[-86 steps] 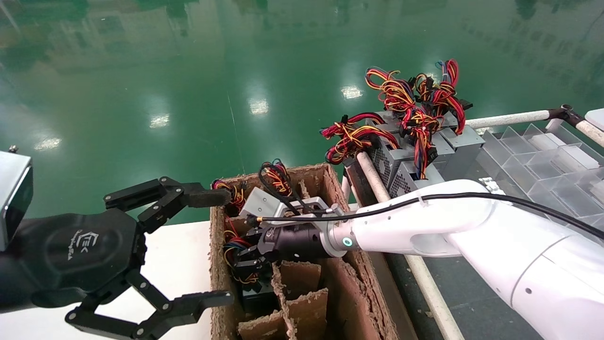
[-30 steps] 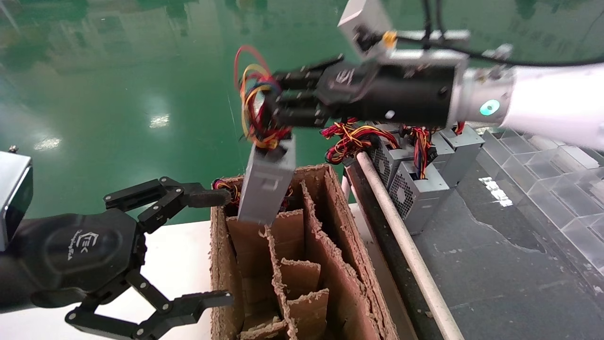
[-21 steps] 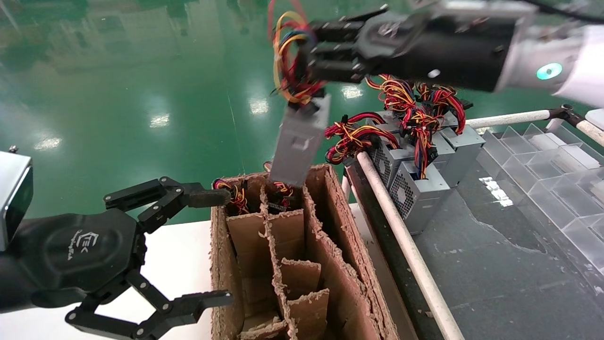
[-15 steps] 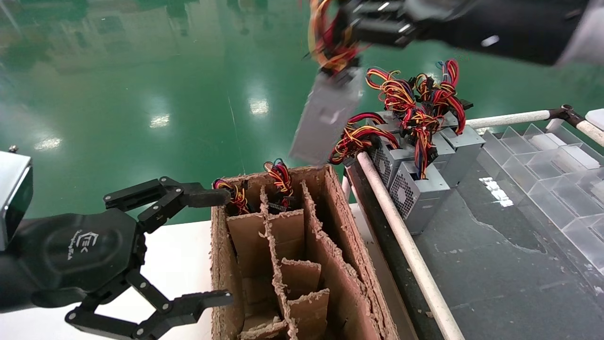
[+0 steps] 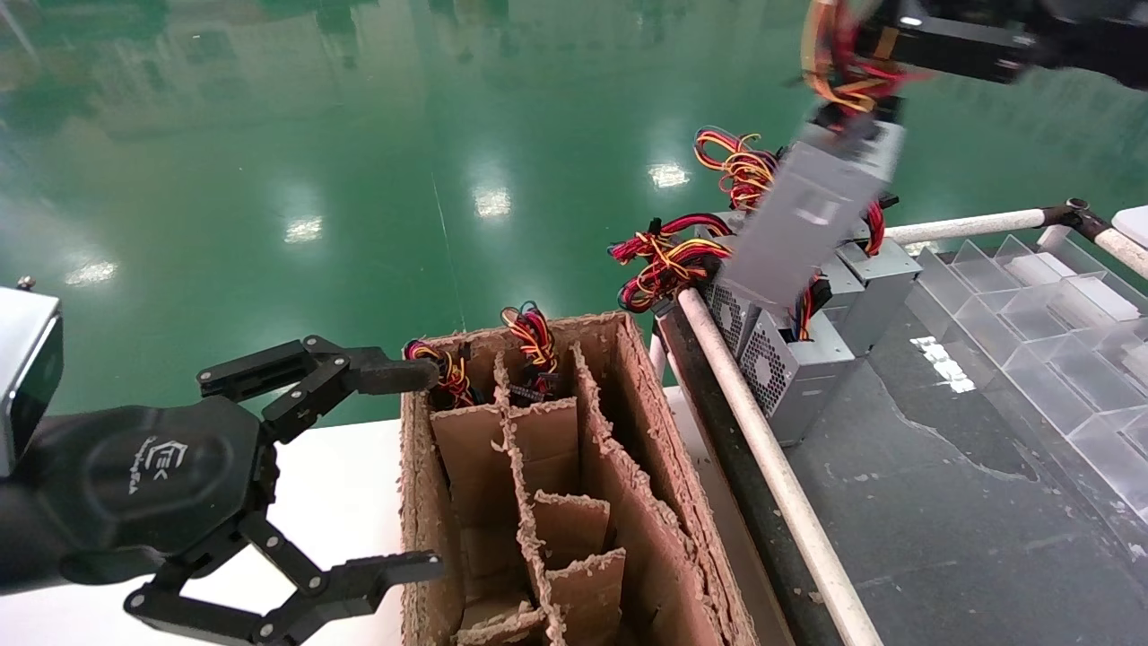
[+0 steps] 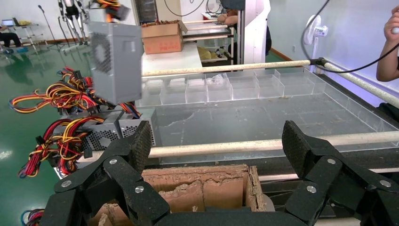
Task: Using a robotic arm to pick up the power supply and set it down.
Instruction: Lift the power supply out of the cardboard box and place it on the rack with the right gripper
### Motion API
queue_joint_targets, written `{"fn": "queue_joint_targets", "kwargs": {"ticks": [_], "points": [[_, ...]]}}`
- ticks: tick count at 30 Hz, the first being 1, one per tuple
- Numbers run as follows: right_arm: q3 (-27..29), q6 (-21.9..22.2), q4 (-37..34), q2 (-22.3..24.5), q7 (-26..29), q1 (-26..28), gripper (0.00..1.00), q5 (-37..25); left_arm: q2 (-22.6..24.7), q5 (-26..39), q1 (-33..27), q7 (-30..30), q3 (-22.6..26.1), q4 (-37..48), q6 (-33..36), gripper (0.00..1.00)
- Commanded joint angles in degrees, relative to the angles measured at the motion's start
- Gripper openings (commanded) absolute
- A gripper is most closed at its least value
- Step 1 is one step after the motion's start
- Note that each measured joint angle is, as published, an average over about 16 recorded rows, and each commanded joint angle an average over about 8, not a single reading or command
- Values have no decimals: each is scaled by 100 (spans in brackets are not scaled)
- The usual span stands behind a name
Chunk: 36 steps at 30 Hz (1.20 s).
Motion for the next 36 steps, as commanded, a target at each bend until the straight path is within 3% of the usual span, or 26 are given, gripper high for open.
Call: {"fn": "queue_joint_targets", "kwargs": {"ticks": [1,8,18,27,36], "points": [[23,313,424,352,76,-128,0,26,0,0,0,0,0,0,0,100],[125,1448,1598,1406,-142,-881,0,576,0,0,0,0,1,0,0,100],[26,1620,1729,2122,-671,-1714,0,1442,0,-1,0,1,1,0,0,100],[-260,1710,1717,2276,-933,-2279,0,1975,-1,-1,0,1,2,0,-1,100],[-515,1833,1622,1844,-846,-2467,0,1865,-1,-1,-1,1,2,0,-1,100]]}}
